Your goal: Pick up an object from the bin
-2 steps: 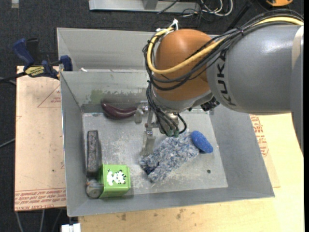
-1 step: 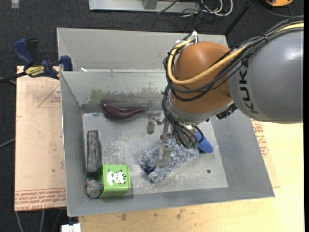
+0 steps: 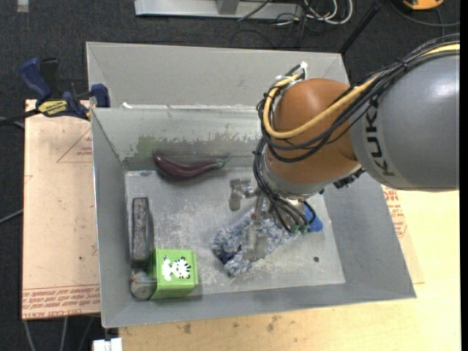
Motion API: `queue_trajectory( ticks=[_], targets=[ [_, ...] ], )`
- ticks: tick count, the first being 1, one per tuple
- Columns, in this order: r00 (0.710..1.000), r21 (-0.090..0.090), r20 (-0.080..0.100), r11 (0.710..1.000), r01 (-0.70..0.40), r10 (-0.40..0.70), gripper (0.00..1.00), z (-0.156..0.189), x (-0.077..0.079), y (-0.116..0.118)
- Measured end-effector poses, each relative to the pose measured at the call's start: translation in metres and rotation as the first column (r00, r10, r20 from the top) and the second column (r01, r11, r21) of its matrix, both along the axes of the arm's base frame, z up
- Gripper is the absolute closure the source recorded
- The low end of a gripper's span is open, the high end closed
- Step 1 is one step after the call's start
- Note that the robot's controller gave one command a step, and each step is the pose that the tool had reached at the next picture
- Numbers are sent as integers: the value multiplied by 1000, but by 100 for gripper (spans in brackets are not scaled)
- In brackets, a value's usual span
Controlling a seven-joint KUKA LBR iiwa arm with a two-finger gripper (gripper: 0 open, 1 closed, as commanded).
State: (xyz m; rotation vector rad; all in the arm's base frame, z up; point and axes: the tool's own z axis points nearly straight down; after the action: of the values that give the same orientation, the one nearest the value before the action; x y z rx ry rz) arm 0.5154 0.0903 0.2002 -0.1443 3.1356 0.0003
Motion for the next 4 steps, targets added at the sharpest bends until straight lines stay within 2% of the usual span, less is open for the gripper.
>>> queue_trajectory(
  ticks=[1, 2, 3, 4],
  targets=[
    [994, 1, 0, 994, -110, 110, 0, -39, 7, -10],
    [994, 1, 0, 994, -107, 107, 0, -78, 15, -20],
    [937, 1, -3, 937, -350, 350, 100, -107, 22, -26],
    [937, 2, -3, 937, -350, 350, 100, -107, 22, -26]
  ],
)
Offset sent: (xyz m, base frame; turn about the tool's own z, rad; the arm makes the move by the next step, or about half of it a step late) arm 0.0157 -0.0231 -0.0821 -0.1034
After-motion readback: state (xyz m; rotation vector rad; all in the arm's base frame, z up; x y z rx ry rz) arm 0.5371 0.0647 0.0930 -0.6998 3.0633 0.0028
